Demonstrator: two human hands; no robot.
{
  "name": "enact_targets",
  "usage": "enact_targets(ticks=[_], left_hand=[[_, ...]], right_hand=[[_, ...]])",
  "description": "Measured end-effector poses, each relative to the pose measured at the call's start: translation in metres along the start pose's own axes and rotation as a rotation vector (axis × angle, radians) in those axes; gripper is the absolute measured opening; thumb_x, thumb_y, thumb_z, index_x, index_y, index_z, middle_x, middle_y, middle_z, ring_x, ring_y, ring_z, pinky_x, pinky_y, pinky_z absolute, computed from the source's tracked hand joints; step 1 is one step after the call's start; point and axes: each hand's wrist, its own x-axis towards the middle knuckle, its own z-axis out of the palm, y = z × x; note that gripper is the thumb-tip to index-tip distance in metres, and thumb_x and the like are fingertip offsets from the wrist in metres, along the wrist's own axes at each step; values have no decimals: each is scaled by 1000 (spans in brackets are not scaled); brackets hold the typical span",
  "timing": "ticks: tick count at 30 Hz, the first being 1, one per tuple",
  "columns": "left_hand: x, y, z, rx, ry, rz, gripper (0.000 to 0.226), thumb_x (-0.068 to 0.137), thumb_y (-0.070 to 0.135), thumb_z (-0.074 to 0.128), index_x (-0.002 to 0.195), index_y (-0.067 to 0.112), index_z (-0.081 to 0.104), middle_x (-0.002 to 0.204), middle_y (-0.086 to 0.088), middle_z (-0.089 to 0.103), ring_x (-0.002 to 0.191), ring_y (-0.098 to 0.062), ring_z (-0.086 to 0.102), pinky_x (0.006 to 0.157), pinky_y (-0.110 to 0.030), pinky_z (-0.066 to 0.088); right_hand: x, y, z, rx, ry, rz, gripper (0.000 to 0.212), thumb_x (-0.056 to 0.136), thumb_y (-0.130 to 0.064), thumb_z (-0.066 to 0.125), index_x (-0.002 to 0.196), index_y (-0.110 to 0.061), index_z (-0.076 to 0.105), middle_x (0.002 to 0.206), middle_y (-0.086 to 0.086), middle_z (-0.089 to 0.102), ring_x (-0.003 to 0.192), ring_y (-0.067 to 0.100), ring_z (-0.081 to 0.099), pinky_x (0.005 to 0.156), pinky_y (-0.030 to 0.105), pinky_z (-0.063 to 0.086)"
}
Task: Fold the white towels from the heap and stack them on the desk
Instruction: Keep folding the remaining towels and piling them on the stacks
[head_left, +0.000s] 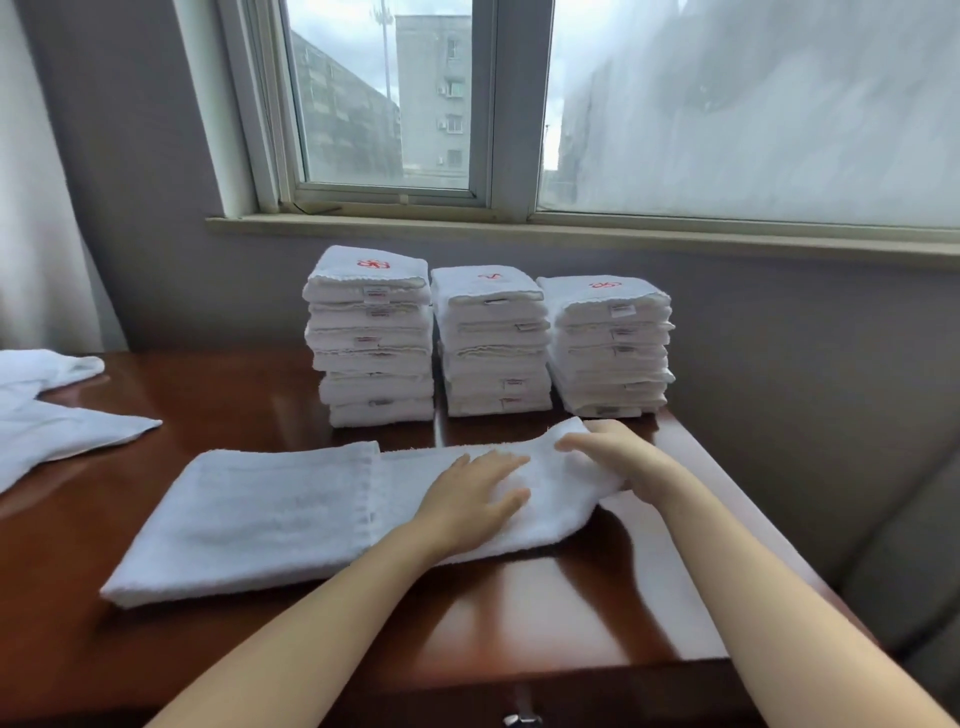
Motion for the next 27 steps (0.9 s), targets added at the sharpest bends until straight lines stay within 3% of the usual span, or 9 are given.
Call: enact_targets(ticks=[1,3,5,7,9,13,17,24,27], left_hand=[[0,6,-5,-192,-13,-41,52,102,44,42,151,34,32,155,9,38,141,-7,34,118,-33,21],[2,23,-21,-611,-13,-144,51,103,45,39,151,31,31,151,5,44,129,-6,48,110,-31,35],[2,33,-42,-846,1,-223,40,104,49,32,137,35,49,132,5,61,110,-7,63,96,-31,49],[-2,34,-68,-954,5,-264,47,104,54,26,114,38,69,110,5,73,97,-11,70,81,-30,57],[-11,28,-95,-989,42,-299,56,103,55,25,99,36,77,98,4,77,90,-13,73,69,-25,58],[-33,0,-136,-971,154,-357,58,102,57,28,120,20,68,105,-7,75,94,-20,73,66,-26,58],[-62,-34,-167,-922,209,-378,58,102,59,24,123,24,66,110,-3,74,98,-17,72,68,-24,58],[-118,-90,-194,-899,261,-505,56,99,65,21,119,37,66,110,6,74,98,-9,71,71,-25,57],[-136,-111,-195,-933,228,-577,58,97,69,21,124,40,63,117,4,71,109,-15,68,85,-33,56]], right_hand=[[-4,-7,2,46,1,-54,20,82,-21,67,102,-19,61,94,-4,63,82,12,61,55,22,47],[-13,-23,10,142,-16,-169,39,74,-15,70,108,-20,53,96,-3,59,85,13,60,63,25,48],[-19,-40,24,266,-64,-223,63,70,-11,71,125,-25,44,99,1,63,90,21,65,69,28,52],[-25,-56,42,350,-103,-246,81,80,-3,70,148,-26,31,104,8,69,96,25,69,79,35,55],[-30,-72,61,389,-145,-297,86,84,-2,69,155,-21,23,107,8,70,98,23,71,84,37,57],[-37,-107,100,472,-220,-359,86,84,-2,71,154,-21,24,106,8,68,98,23,70,91,39,55],[-43,-139,146,466,-278,-387,85,83,-4,71,152,-24,27,114,10,65,106,26,66,100,45,50],[-46,-165,230,379,-364,-400,88,76,-12,71,150,-28,29,111,3,64,104,24,65,93,44,53],[-49,-164,260,319,-404,-375,89,74,-14,71,150,-32,28,107,-5,61,95,14,66,68,28,55]])
